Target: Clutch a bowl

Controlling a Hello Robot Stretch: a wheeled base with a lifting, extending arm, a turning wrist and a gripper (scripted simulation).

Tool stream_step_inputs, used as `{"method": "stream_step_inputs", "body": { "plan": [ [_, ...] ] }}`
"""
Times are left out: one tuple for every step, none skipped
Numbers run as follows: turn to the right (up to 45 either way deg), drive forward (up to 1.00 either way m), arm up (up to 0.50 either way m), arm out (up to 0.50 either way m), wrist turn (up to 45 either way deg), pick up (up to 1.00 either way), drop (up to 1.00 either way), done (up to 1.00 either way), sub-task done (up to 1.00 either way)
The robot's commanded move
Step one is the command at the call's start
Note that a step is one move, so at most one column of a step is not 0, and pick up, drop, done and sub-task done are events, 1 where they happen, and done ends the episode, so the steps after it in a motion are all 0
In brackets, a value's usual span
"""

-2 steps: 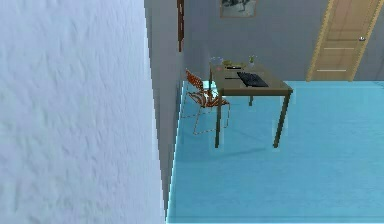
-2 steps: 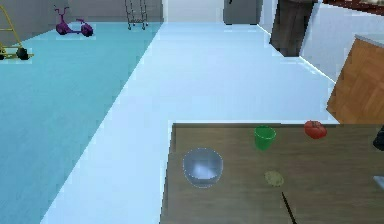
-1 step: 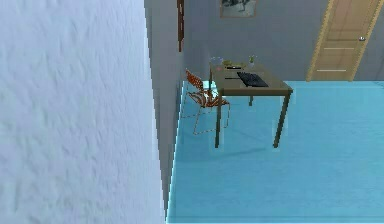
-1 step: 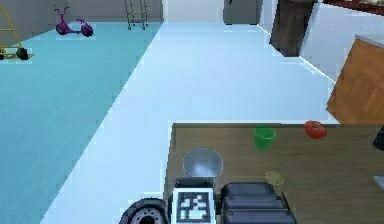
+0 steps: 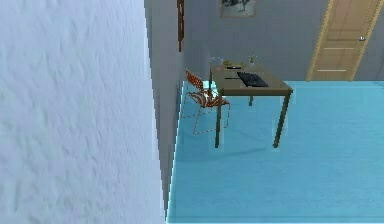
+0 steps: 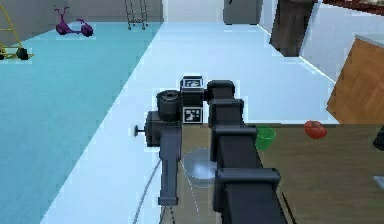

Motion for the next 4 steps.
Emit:
{"method": "stream_step_inputs", "body": {
  "plan": [
    [0.0,0.0,0.0,0.0,45.0,0.0,0.0,0.0,0.0],
    [0.0,0.0,0.0,0.0,45.0,0.0,0.0,0.0,0.0],
    [0.0,0.0,0.0,0.0,45.0,0.0,0.0,0.0,0.0],
    [0.0,0.0,0.0,0.0,45.0,0.0,0.0,0.0,0.0]
  ]
}}
